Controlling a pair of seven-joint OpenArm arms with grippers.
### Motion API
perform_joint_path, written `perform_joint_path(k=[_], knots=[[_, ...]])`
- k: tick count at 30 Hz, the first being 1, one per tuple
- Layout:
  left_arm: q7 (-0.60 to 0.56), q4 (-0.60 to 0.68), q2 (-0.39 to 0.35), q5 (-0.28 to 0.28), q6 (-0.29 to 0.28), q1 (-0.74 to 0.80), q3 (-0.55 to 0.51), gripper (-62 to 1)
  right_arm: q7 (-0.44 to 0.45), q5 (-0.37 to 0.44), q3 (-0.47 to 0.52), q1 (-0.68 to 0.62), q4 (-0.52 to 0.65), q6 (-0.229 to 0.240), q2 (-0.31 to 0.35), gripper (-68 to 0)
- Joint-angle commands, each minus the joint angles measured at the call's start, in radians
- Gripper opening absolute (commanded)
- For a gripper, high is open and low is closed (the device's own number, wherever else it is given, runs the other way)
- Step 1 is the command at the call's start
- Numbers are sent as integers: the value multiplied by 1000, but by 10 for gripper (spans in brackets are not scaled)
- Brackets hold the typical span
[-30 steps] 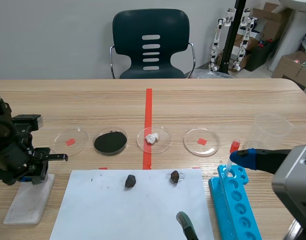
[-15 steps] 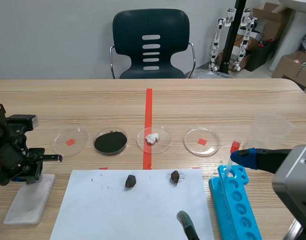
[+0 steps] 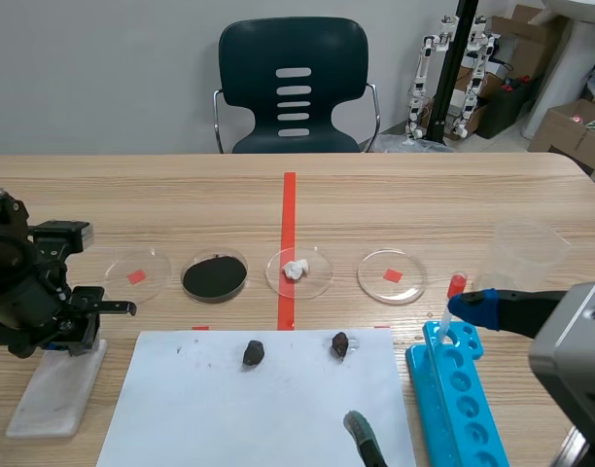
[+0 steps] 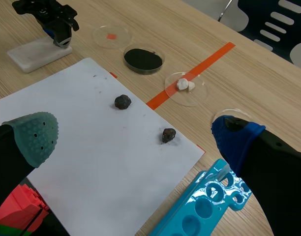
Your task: Rub the mineral on the streak plate
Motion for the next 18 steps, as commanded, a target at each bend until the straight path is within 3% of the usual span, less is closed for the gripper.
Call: perform_joint_path(k=[1, 7, 10, 12, 18], knots=[[35, -4, -10, 39, 21, 9, 4, -509, 15, 7, 6, 1, 20, 0, -3, 4], [61, -4, -9, 149, 62, 9, 3, -509, 15, 7, 6, 1, 20, 0, -3, 4], [59, -4, -9, 150, 62, 9, 3, -509, 15, 7, 6, 1, 20, 0, -3, 4], [57, -4, -9, 129, 61, 9, 3, -509, 15, 7, 6, 1, 20, 0, -3, 4], [26, -4, -9, -31, 40, 10, 3, -509, 15, 7, 6, 1, 20, 0, -3, 4]])
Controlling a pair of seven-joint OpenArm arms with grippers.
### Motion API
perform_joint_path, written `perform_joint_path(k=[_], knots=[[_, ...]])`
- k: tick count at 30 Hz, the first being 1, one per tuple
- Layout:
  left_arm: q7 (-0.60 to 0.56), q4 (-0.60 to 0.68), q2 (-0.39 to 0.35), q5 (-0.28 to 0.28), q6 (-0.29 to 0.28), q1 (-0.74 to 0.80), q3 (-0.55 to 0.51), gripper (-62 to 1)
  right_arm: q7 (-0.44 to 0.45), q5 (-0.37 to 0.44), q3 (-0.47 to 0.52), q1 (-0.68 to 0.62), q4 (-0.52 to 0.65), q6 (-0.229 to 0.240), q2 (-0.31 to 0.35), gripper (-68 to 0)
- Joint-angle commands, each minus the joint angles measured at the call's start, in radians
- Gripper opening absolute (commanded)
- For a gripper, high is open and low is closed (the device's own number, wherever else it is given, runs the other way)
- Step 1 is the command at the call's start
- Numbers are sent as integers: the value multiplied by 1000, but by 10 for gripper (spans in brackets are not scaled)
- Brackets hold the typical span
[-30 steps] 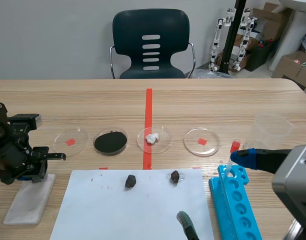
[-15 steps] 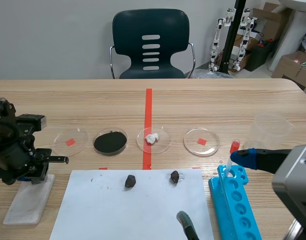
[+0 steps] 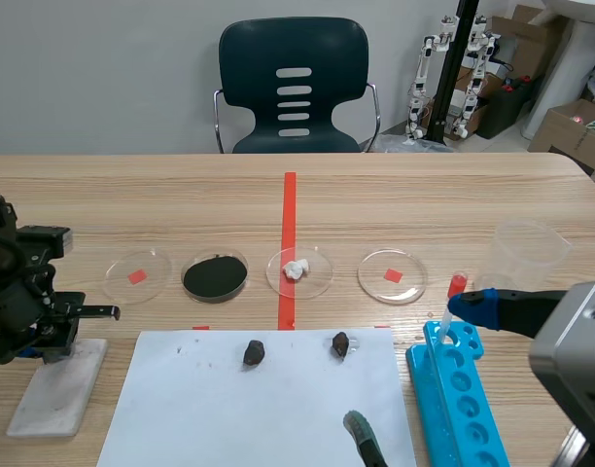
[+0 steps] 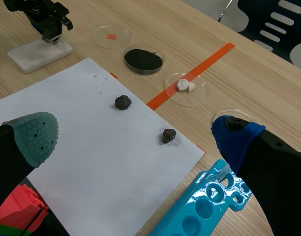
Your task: Rub the mineral on the streak plate
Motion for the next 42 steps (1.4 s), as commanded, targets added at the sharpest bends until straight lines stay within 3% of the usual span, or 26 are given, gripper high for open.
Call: perform_joint_path(k=[1, 7, 10, 17, 30, 34, 42], knots=[[-1, -2, 13, -59, -24, 6, 2, -509, 15, 7, 6, 1, 20, 0, -3, 4], [-29, -2, 13, -185, -72, 6, 2, -509, 15, 7, 6, 1, 20, 0, -3, 4], [-30, -2, 13, -189, -72, 6, 2, -509, 15, 7, 6, 1, 20, 0, -3, 4], [-16, -2, 13, -37, -68, 6, 2, -509, 15, 7, 6, 1, 20, 0, -3, 4], [10, -1, 13, 186, -15, 6, 2, -509, 15, 7, 6, 1, 20, 0, -3, 4], [10, -1, 13, 170, -15, 6, 2, -509, 15, 7, 6, 1, 20, 0, -3, 4], [-3, -1, 14, 14, -38, 6, 2, -509, 15, 7, 6, 1, 20, 0, -3, 4]])
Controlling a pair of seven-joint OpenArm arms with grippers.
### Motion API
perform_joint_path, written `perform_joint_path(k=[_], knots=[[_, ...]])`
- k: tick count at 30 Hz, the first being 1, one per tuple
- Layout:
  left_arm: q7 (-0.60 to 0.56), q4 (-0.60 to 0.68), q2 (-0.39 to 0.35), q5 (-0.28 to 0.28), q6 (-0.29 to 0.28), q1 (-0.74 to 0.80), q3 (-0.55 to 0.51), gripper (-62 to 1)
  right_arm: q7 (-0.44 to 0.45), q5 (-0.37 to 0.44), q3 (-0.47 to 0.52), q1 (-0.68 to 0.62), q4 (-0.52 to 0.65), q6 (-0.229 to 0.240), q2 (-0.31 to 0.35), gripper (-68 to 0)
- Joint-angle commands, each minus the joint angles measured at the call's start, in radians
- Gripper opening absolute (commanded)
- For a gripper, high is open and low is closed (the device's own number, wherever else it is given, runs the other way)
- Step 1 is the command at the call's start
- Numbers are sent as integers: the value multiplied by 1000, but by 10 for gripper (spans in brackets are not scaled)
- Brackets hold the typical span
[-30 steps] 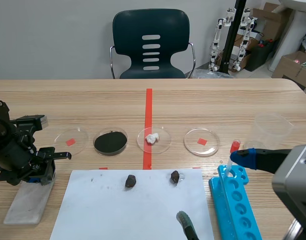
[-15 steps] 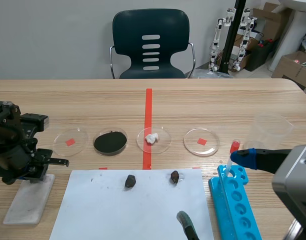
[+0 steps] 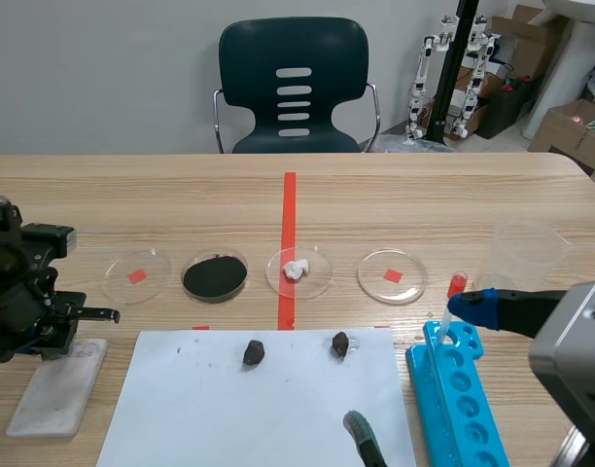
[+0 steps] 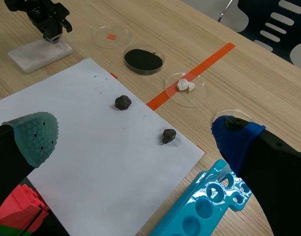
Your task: Rub the mineral on the streak plate
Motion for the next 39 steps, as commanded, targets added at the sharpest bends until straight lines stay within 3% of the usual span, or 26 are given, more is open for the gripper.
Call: perform_joint_path(k=[1, 6, 9, 18, 24, 27, 34, 39], knots=[[0, -2, 11, -46, -27, 5, -2, -509, 15, 7, 6, 1, 20, 0, -3, 4], [-31, -2, 27, -137, -74, 6, -2, -509, 15, 7, 6, 1, 20, 0, -3, 4], [-43, -2, 33, -163, -83, 6, -2, -509, 15, 7, 6, 1, 20, 0, -3, 4], [-123, -1, 35, -163, -84, 12, -2, -509, 15, 7, 6, 1, 20, 0, -3, 4], [-323, 84, -9, -163, -71, 75, -4, -509, 15, 7, 6, 1, 20, 0, -3, 4], [-443, 187, -46, -163, -45, 138, -4, -509, 15, 7, 6, 1, 20, 0, -3, 4], [-764, 440, -106, -148, -51, 319, -23, -509, 15, 7, 6, 1, 20, 0, -3, 4], [-953, 559, -114, -79, -208, 479, -69, -509, 15, 7, 6, 1, 20, 0, -3, 4]])
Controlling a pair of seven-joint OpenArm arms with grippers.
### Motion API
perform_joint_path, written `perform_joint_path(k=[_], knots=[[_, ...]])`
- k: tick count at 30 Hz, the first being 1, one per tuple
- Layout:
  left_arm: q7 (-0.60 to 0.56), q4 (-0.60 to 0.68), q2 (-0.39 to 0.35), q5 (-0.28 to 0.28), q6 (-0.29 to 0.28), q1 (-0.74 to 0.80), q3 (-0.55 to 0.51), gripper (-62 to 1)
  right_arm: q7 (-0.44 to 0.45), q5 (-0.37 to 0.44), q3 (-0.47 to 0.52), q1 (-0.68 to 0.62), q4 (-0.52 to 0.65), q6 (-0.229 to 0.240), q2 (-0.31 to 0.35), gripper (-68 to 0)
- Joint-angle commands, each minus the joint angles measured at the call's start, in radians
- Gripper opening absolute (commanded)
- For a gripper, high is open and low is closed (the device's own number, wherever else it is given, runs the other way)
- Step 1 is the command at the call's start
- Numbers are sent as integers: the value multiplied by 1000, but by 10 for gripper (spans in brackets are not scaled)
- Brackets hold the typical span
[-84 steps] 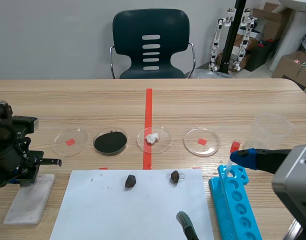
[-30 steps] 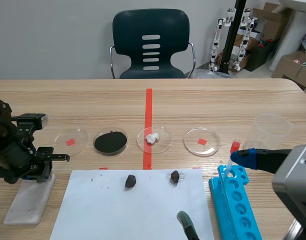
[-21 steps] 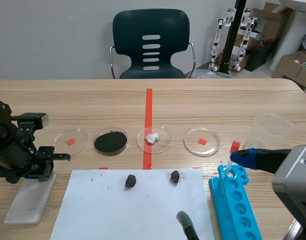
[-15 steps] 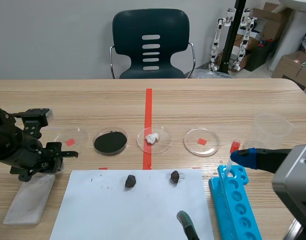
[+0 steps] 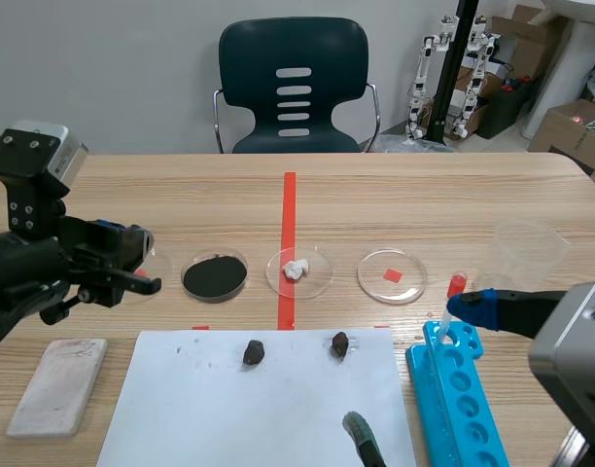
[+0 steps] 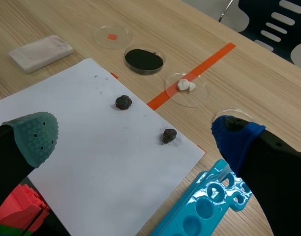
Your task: Rub the mineral on the streak plate
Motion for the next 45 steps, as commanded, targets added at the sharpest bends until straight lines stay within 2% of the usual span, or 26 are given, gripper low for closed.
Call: perform_joint_path(k=[1, 7, 11, 15, 20, 22, 24, 36, 45], knots=[[-64, 13, 0, 1, -47, 43, -24, -509, 15, 7, 6, 1, 20, -3, -3, 4], [-300, 94, 0, 82, -243, 223, -80, -509, 15, 7, 6, 1, 20, -3, -3, 4], [-428, 140, 0, 135, -297, 328, -108, -509, 15, 7, 6, 1, 20, -3, -3, 4], [-526, 166, 0, 163, -303, 422, -133, -509, 15, 7, 6, 1, 20, -3, -3, 4], [-604, 173, 0, 280, -302, 517, -161, -509, 15, 7, 6, 1, 20, -3, -3, 4], [-610, 173, 0, 340, -302, 536, -166, -509, 15, 7, 6, 1, 20, -3, -3, 4], [-609, 173, 0, 371, -302, 542, -166, -509, 15, 7, 6, 1, 20, -3, -3, 4], [-601, 167, 0, 372, -301, 542, -165, -509, 15, 7, 6, 1, 20, -3, -3, 4], [-549, 167, 0, 372, -302, 542, -165, -509, 15, 7, 6, 1, 20, -3, -3, 4]])
